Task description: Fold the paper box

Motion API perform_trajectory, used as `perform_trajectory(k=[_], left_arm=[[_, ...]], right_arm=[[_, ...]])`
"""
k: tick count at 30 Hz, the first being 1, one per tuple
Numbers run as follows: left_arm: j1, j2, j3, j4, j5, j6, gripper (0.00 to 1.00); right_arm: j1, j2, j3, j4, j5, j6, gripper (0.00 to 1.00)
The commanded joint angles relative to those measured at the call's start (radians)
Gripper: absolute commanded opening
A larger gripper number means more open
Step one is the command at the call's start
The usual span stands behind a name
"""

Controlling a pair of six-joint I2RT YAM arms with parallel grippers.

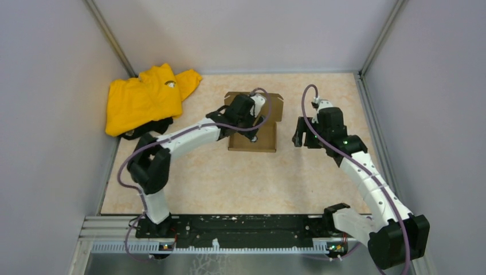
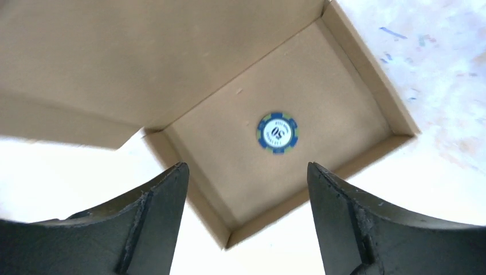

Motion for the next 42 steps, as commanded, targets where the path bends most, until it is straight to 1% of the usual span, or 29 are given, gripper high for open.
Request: perform_trajectory(k=[1,2,3,4,8,10,12,14,16,20,22,27,29,31,33,35,37,38,42], left_arm=[[0.0,-0.28,-0.101,0.062,0.013,-0.036,0.83],[-0.001,-0.337,-0.125,0.057,0.02,-0.038,0.88],[0.0,-0.377,-0.148,0.049,0.03,-0.065,0.95],[0.0,-0.411,-0.175,0.044,0.041,-0.083,0.98],[0.004,-0.514,-0.274,0.015,0.112,-0.161,0.99],[0.006,-0.567,-0.322,0.01,0.125,-0.195,0.99],[0.015,-0.626,-0.375,0.026,0.14,-0.215,0.99],[0.031,-0.671,-0.402,0.037,0.145,-0.238,0.99],[0.056,-0.684,-0.408,0.044,0.157,-0.246,0.99],[0.091,-0.649,-0.35,0.026,0.169,-0.205,0.99],[0.098,-0.63,-0.308,0.015,0.141,-0.166,0.99],[0.136,-0.515,-0.165,-0.048,0.115,-0.021,0.99],[0.161,-0.466,-0.11,-0.079,0.11,0.056,0.97],[0.189,-0.428,-0.056,-0.105,0.149,0.138,0.92],[0.22,-0.398,-0.022,-0.114,0.17,0.187,0.91],[0.263,-0.369,0.037,-0.144,0.211,0.205,0.91],[0.306,-0.353,0.091,-0.158,0.262,0.184,0.92],[0.318,-0.35,0.111,-0.157,0.283,0.182,0.92],[0.329,-0.322,0.134,-0.117,0.255,0.166,0.93]], right_arm=[[-0.01,-0.045,0.036,0.046,-0.066,-0.003,0.7],[-0.01,-0.059,0.042,0.04,-0.09,-0.001,0.71],[-0.01,-0.07,0.046,0.036,-0.122,0.002,0.71],[-0.01,-0.083,0.045,0.04,-0.155,0.009,0.72],[-0.01,-0.067,0.045,0.059,-0.329,0.037,0.75],[-0.01,-0.039,0.064,0.042,-0.384,0.036,0.84],[-0.01,-0.036,0.081,0.036,-0.399,0.039,0.88],[-0.01,-0.037,0.091,0.039,-0.39,0.04,0.88],[-0.01,-0.022,0.102,0.046,-0.371,0.036,0.86],[-0.01,0.038,0.167,0.049,-0.341,-0.001,0.79],[-0.01,0.084,0.222,0.045,-0.317,-0.048,0.76],[-0.01,0.213,0.334,0.018,-0.184,-0.213,0.75],[-0.01,0.282,0.381,0.002,-0.148,-0.314,0.71],[-0.01,0.347,0.436,-0.004,-0.1,-0.348,0.69],[-0.01,0.421,0.538,-0.018,-0.082,-0.361,0.68],[-0.01,0.487,0.62,-0.036,-0.088,-0.389,0.65],[-0.01,0.534,0.665,-0.043,-0.086,-0.425,0.65],[-0.011,0.554,0.68,-0.043,-0.092,-0.449,0.63],[-0.01,0.609,0.678,-0.001,-0.113,-0.502,0.58]])
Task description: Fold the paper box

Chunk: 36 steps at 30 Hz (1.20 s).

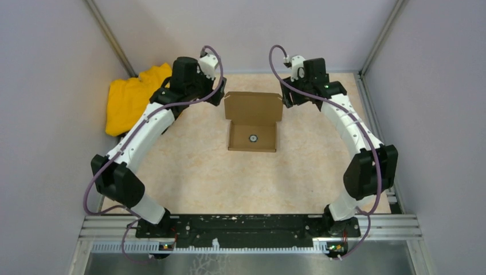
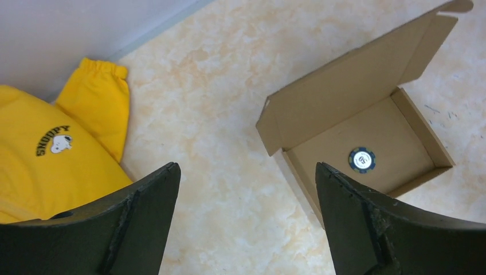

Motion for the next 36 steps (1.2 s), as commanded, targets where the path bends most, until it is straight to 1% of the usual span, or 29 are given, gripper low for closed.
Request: perform_trajectory(k=[1,3,5,8,9,10,12,13,14,17,20,23,27,36], left_arm=[[0.009,0.024,0.037,0.043,0.011,0.009,0.93],[0.009,0.047,0.028,0.049,-0.003,-0.009,0.93],[0.009,0.045,0.001,0.066,0.019,-0.018,0.93],[0.015,0.003,-0.133,0.193,0.02,0.011,0.93],[0.024,0.001,-0.152,0.224,0.035,0.012,0.91],[0.032,0.007,-0.162,0.236,0.045,0.013,0.89],[0.036,0.022,-0.187,0.264,0.06,0.034,0.77],[0.035,0.028,-0.199,0.279,0.074,0.05,0.73],[0.035,0.032,-0.21,0.294,0.078,0.058,0.72],[0.035,0.037,-0.228,0.318,0.055,0.066,0.73],[0.036,0.045,-0.241,0.354,0.065,0.091,0.75],[0.038,0.078,-0.224,0.376,0.048,0.109,0.77],[0.044,0.117,-0.202,0.397,0.056,0.131,0.87],[0.064,0.153,-0.181,0.418,0.118,0.133,0.86]], right_arm=[[-0.006,0.044,0.026,0.061,-0.014,-0.099,0.57],[-0.006,0.083,0.01,0.095,-0.043,-0.11,0.56],[-0.006,0.114,0.003,0.112,-0.071,-0.116,0.54],[-0.005,0.133,-0.021,0.16,-0.078,-0.116,0.5],[-0.005,0.133,-0.031,0.181,-0.092,-0.113,0.48],[-0.005,0.133,-0.037,0.197,-0.101,-0.11,0.47],[-0.005,0.134,-0.038,0.21,-0.093,-0.107,0.45],[-0.005,0.132,-0.036,0.21,-0.088,-0.11,0.45],[-0.005,0.129,-0.038,0.212,-0.079,-0.114,0.44],[-0.006,0.121,-0.042,0.232,-0.053,-0.117,0.44],[-0.006,0.127,-0.041,0.255,-0.057,-0.112,0.44],[-0.006,0.145,-0.029,0.266,-0.054,-0.104,0.41],[-0.006,0.158,-0.013,0.268,-0.063,-0.101,0.38],[-0.006,0.174,-0.001,0.267,-0.072,-0.108,0.33]])
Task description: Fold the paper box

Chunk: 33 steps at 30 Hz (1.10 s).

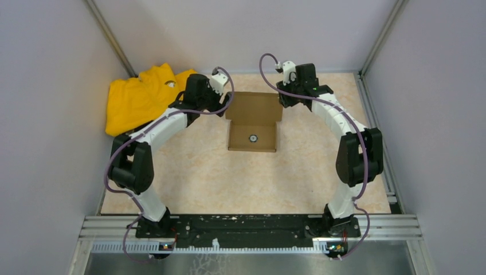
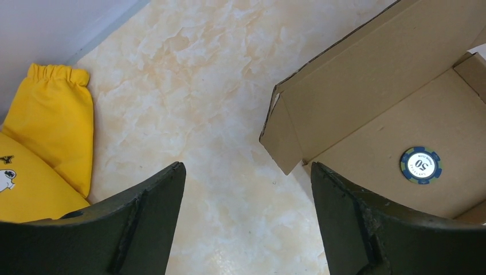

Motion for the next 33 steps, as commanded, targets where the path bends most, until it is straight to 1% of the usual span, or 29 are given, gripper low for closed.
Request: perform_trajectory(k=[1,7,13,17,33], left_arm=[[0.015,0.004,0.051,0.051,0.065,0.018,0.86],[0.025,0.016,0.074,0.068,0.099,0.014,0.84],[0.038,0.031,0.097,0.065,0.137,0.013,0.72],[0.043,0.034,0.103,0.061,0.159,0.012,0.67],[0.054,0.069,0.112,0.053,0.196,0.02,0.64]], right_arm=[[-0.006,0.007,0.05,0.054,-0.012,-0.005,0.33],[-0.006,0.017,0.056,0.069,-0.011,0.006,0.33],[-0.006,0.018,0.056,0.064,-0.009,0.005,0.32],[-0.006,0.018,0.056,0.066,-0.012,0.006,0.32],[-0.006,0.033,0.082,0.07,-0.057,0.02,0.26]])
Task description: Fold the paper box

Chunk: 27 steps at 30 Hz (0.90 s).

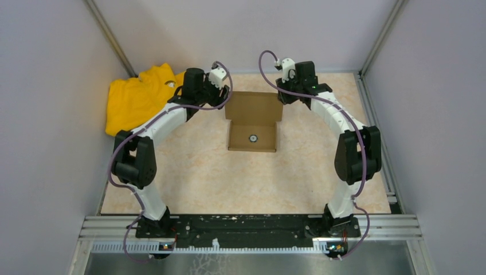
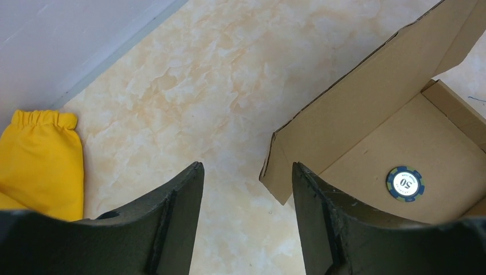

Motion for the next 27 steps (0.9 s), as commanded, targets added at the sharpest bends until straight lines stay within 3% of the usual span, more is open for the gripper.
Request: perform_trajectory(k=[1,27], left_arm=[[0.013,0.012,0.034,0.012,0.038,0.012,0.64],[0.021,0.035,0.044,0.02,0.067,0.002,0.54]], right_arm=[[-0.006,0.007,0.05,0.037,-0.036,0.011,0.26],[-0.006,0.006,0.034,0.034,-0.047,0.014,0.21]])
